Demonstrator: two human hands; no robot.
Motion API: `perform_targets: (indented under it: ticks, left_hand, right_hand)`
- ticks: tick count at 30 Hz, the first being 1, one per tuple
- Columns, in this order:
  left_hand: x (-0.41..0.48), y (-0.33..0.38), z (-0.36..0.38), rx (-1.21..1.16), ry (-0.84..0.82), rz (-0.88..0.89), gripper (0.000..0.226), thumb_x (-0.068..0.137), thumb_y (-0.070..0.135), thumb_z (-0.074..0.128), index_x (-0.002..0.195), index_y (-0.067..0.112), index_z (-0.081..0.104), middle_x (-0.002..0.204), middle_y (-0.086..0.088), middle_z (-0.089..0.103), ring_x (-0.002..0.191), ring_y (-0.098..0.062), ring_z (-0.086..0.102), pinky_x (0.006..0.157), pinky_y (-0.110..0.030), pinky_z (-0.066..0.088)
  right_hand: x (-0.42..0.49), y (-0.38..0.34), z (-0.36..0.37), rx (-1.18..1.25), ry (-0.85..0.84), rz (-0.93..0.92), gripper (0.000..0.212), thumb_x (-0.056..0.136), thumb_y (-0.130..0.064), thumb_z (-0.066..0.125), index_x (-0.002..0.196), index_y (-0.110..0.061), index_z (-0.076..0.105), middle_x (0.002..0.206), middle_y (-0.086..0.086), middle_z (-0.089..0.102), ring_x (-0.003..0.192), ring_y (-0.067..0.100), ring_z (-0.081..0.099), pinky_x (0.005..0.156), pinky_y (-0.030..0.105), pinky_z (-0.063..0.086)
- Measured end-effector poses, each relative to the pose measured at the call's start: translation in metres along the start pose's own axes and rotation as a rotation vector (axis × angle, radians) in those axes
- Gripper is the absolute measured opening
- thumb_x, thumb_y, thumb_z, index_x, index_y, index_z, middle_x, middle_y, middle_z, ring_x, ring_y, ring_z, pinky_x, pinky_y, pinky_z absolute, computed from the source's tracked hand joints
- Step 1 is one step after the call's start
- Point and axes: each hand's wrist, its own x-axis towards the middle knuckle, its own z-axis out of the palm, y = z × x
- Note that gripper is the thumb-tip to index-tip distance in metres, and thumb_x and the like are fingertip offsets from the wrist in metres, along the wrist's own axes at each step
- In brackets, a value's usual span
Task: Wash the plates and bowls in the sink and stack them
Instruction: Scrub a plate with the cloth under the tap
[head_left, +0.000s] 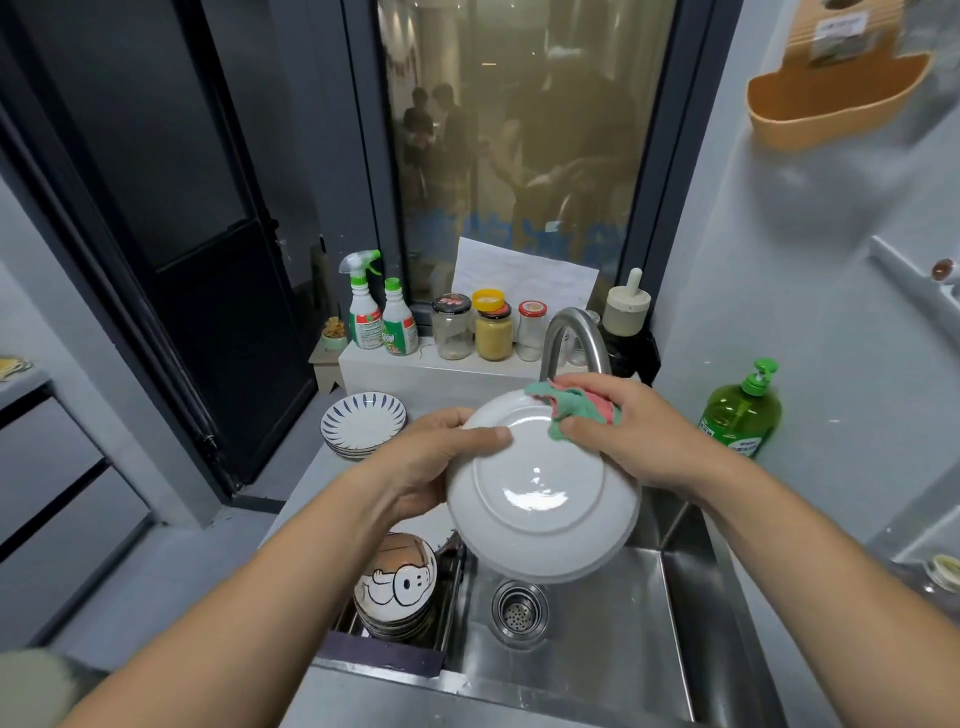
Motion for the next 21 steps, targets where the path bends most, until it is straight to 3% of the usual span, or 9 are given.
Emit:
perform_targets:
  ticks: [2, 4, 6, 8, 10, 13, 15, 18, 21]
  left_hand:
    - [0.003, 0.003, -0.002, 0.018, -0.028, 0.002, 0.061, 0.069, 0.012, 0.082, 0.125, -0.001, 0.063, 0.11, -0.025, 0.073, 0.089, -0.034, 0.071, 0.08, -0.041, 0.061]
    - [0.008, 0.003, 0.001, -0.041, 0.038, 0.078, 0.061, 0.068, 0.011, 0.081, 0.125, -0.003, 0.064, 0.101, -0.022, 0.075, 0.08, -0.031, 0.072, 0.075, -0.038, 0.061]
    - [0.011, 0.002, 0.009, -0.096, 0.164, 0.161, 0.051, 0.073, 0.006, 0.081, 0.121, -0.001, 0.066, 0.095, -0.017, 0.076, 0.076, -0.028, 0.072, 0.072, -0.035, 0.061]
    - [0.015, -0.004, 0.015, -0.196, 0.291, 0.207, 0.037, 0.084, 0.004, 0.076, 0.119, 0.004, 0.065, 0.101, -0.016, 0.077, 0.084, -0.029, 0.072, 0.076, -0.038, 0.061]
    - [0.019, -0.012, 0.018, -0.318, 0.383, 0.24, 0.034, 0.088, 0.004, 0.072, 0.121, 0.006, 0.062, 0.108, -0.016, 0.077, 0.09, -0.028, 0.073, 0.079, -0.041, 0.061]
    - [0.023, -0.022, 0.024, -0.441, 0.477, 0.284, 0.034, 0.09, 0.006, 0.07, 0.122, 0.011, 0.06, 0.106, -0.01, 0.077, 0.085, -0.02, 0.074, 0.07, -0.035, 0.063]
    - [0.024, -0.028, 0.024, -0.495, 0.539, 0.303, 0.036, 0.091, 0.006, 0.069, 0.124, 0.014, 0.058, 0.11, -0.009, 0.075, 0.091, -0.021, 0.072, 0.076, -0.037, 0.061]
    - [0.026, -0.038, 0.013, -0.523, 0.61, 0.307, 0.038, 0.09, 0.005, 0.07, 0.125, 0.014, 0.058, 0.114, -0.011, 0.074, 0.097, -0.025, 0.071, 0.086, -0.044, 0.06]
    - [0.027, -0.051, -0.007, -0.486, 0.577, 0.283, 0.037, 0.091, 0.002, 0.068, 0.125, 0.012, 0.059, 0.117, -0.014, 0.075, 0.106, -0.031, 0.072, 0.092, -0.047, 0.059]
  right_hand:
    - [0.001, -0.001, 0.0, -0.024, -0.01, -0.013, 0.051, 0.091, -0.024, 0.072, 0.138, -0.033, 0.056, 0.124, -0.018, 0.06, 0.105, -0.001, 0.06, 0.087, 0.016, 0.046]
    - [0.003, 0.004, 0.007, 0.023, 0.051, -0.02, 0.053, 0.095, -0.025, 0.067, 0.143, -0.034, 0.05, 0.134, -0.014, 0.057, 0.113, -0.001, 0.057, 0.09, 0.013, 0.044]
    - [0.006, 0.013, 0.019, 0.061, 0.169, 0.0, 0.053, 0.1, -0.026, 0.058, 0.149, -0.036, 0.041, 0.144, -0.007, 0.048, 0.127, 0.008, 0.051, 0.104, 0.022, 0.041]
    - [0.006, 0.019, 0.038, 0.085, 0.272, 0.03, 0.056, 0.104, -0.026, 0.05, 0.155, -0.034, 0.029, 0.15, -0.002, 0.035, 0.134, 0.011, 0.041, 0.112, 0.024, 0.029]
    - [0.003, 0.024, 0.062, 0.128, 0.333, 0.061, 0.061, 0.105, -0.027, 0.045, 0.158, -0.033, 0.015, 0.157, -0.001, 0.023, 0.141, 0.013, 0.032, 0.11, 0.02, 0.019]
    - [-0.001, 0.025, 0.098, 0.154, 0.369, 0.087, 0.066, 0.107, -0.027, 0.039, 0.159, -0.034, -0.001, 0.164, -0.001, 0.003, 0.15, 0.015, 0.013, 0.105, 0.017, 0.011]
    - [-0.001, 0.03, 0.117, 0.194, 0.342, 0.087, 0.068, 0.107, -0.024, 0.037, 0.157, -0.036, -0.007, 0.166, 0.001, -0.006, 0.152, 0.015, 0.007, 0.107, 0.017, 0.009]
    - [0.001, 0.037, 0.136, 0.208, 0.273, 0.093, 0.07, 0.107, -0.023, 0.038, 0.157, -0.038, -0.009, 0.165, 0.002, -0.002, 0.152, 0.02, 0.012, 0.111, 0.02, 0.013]
    - [0.02, 0.043, 0.14, 0.224, 0.285, 0.119, 0.067, 0.106, -0.024, 0.04, 0.16, -0.034, 0.001, 0.162, 0.003, 0.013, 0.146, 0.021, 0.027, 0.11, 0.02, 0.017]
